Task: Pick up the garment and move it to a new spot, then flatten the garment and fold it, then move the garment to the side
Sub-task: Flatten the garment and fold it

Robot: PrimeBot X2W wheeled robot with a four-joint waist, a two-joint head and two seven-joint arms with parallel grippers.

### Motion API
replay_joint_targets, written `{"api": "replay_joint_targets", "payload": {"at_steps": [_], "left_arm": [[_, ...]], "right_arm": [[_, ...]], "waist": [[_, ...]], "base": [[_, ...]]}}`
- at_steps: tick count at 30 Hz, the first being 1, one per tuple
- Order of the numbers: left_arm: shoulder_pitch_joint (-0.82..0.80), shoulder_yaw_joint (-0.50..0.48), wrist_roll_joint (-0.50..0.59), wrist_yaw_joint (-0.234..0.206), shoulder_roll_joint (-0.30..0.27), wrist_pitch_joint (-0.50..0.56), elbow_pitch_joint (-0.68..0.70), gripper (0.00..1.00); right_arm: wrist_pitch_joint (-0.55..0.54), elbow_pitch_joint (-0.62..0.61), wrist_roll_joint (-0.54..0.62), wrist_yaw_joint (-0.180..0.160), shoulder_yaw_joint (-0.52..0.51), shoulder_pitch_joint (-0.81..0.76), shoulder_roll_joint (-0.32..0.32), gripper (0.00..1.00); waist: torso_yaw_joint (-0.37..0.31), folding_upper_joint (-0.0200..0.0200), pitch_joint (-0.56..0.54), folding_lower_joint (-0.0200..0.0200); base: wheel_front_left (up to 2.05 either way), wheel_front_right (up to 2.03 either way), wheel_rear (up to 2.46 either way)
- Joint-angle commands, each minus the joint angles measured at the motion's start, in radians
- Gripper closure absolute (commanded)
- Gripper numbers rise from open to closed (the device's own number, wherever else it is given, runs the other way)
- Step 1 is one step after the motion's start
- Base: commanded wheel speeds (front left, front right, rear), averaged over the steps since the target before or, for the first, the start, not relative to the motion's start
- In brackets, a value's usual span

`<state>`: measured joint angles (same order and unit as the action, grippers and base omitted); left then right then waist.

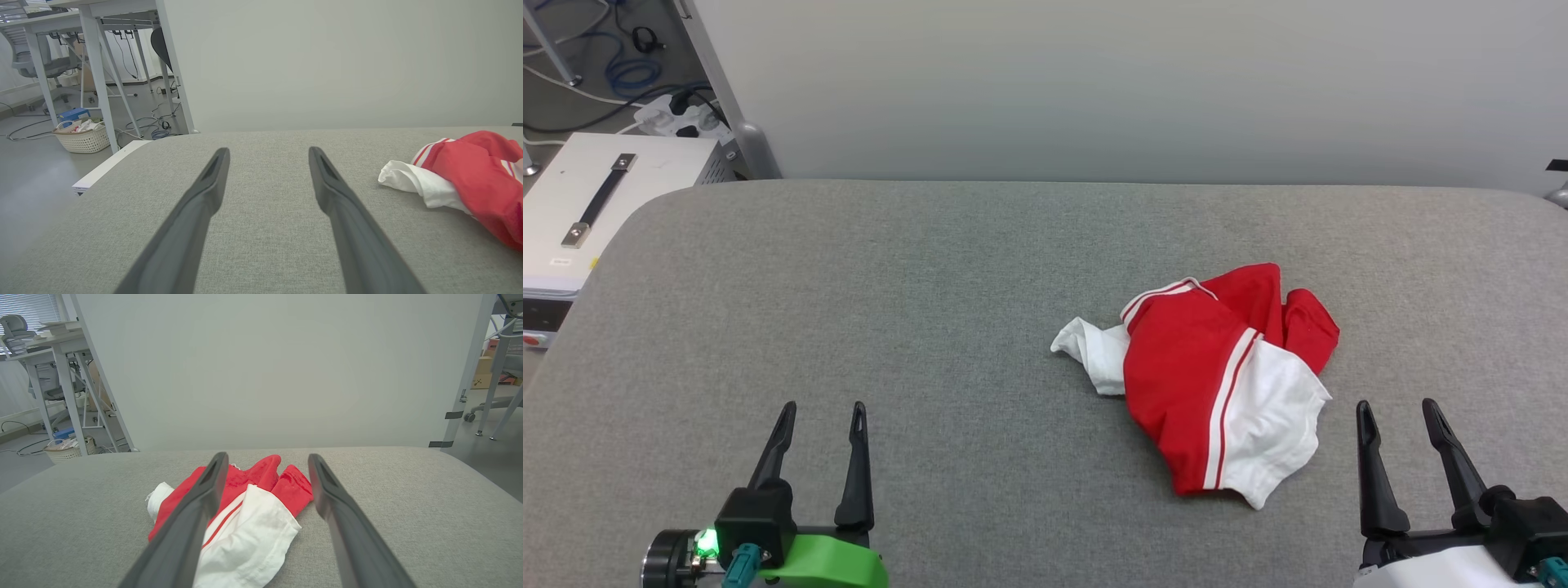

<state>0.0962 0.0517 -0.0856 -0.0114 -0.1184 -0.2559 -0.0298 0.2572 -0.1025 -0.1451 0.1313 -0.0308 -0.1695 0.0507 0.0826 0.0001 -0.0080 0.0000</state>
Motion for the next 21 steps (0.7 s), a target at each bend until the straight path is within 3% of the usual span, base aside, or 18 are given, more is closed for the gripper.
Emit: {"api": "replay_joint_targets", "payload": {"at_steps": [1, 21], "left_arm": [[0.018, -0.009, 0.01, 0.008, 0.01, -0.006, -0.001, 0.0], [0.03, -0.057, 0.051, 0.047, 0.042, -0.006, -0.019, 0.0]], "right_arm": [[0.005, 0.004, -0.002, -0.001, -0.001, -0.016, 0.0, 0.0], [0.005, 0.014, -0.007, -0.001, 0.001, -0.02, 0.0, 0.0]], "waist": [[0.001, -0.0001, 0.0, 0.0], [0.005, -0.0001, -0.005, 0.0]], "base": [[0.0, 0.0, 0.0], [0.0, 0.0, 0.0]]}}
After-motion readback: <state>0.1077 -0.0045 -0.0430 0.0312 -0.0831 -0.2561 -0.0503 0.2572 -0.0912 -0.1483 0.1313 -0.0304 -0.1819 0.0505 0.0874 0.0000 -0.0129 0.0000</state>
